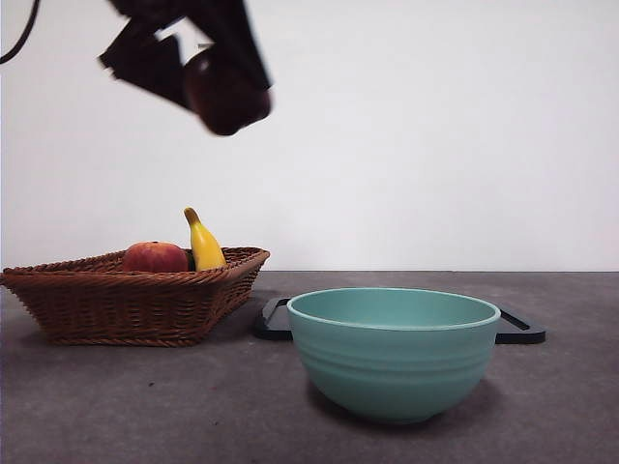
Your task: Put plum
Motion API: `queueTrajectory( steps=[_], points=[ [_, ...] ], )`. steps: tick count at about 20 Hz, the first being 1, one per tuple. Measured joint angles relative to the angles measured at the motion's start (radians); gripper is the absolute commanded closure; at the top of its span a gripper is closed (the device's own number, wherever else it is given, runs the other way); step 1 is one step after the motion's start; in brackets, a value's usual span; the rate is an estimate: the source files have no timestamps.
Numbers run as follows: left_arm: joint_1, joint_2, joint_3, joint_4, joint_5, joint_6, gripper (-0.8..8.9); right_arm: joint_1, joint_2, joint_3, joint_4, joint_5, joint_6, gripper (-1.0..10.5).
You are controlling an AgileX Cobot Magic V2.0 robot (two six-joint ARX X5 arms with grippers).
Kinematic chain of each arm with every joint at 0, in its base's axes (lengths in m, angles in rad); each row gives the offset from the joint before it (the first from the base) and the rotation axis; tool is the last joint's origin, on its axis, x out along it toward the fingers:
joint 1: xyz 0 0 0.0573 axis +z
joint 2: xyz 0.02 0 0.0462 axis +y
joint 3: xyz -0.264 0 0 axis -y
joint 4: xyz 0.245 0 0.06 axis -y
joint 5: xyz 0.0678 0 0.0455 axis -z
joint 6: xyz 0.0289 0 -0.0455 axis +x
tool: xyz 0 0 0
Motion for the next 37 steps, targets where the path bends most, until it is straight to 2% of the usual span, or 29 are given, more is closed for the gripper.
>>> queueTrajectory(
  steps=[5, 11, 20, 28, 29, 32, 37],
  points=[
    [-0.163, 0.043, 0.000, 0.002, 0.000, 0.011, 5.37, 0.000, 0.000, 0.000, 0.000, 0.000, 0.000, 5.5],
    [-0.260, 0.203, 0.000, 0.016, -0.003, 0.046, 5.38, 0.000, 0.000, 0.000, 0.000, 0.000, 0.000, 5.5],
    [-0.338, 0.389, 0.000, 0.095, -0.103, 0.100, 5.38, 0.000, 0.000, 0.000, 0.000, 0.000, 0.000, 5.5],
    [-0.374, 0.446, 0.000, 0.102, -0.114, 0.138, 5.32, 0.000, 0.000, 0.000, 0.000, 0.000, 0.000, 5.5],
    [-0.377, 0.446, 0.000, 0.105, -0.114, 0.140, 5.21, 0.000, 0.000, 0.000, 0.000, 0.000, 0.000, 5.5],
    [-0.382, 0.446, 0.000, 0.097, -0.129, 0.144, 3.71, 0.000, 0.000, 0.000, 0.000, 0.000, 0.000, 5.5],
    [-0.384, 0.446, 0.000, 0.095, -0.133, 0.150, 3.72, 0.000, 0.000, 0.000, 0.000, 0.000, 0.000, 5.5]
  ],
)
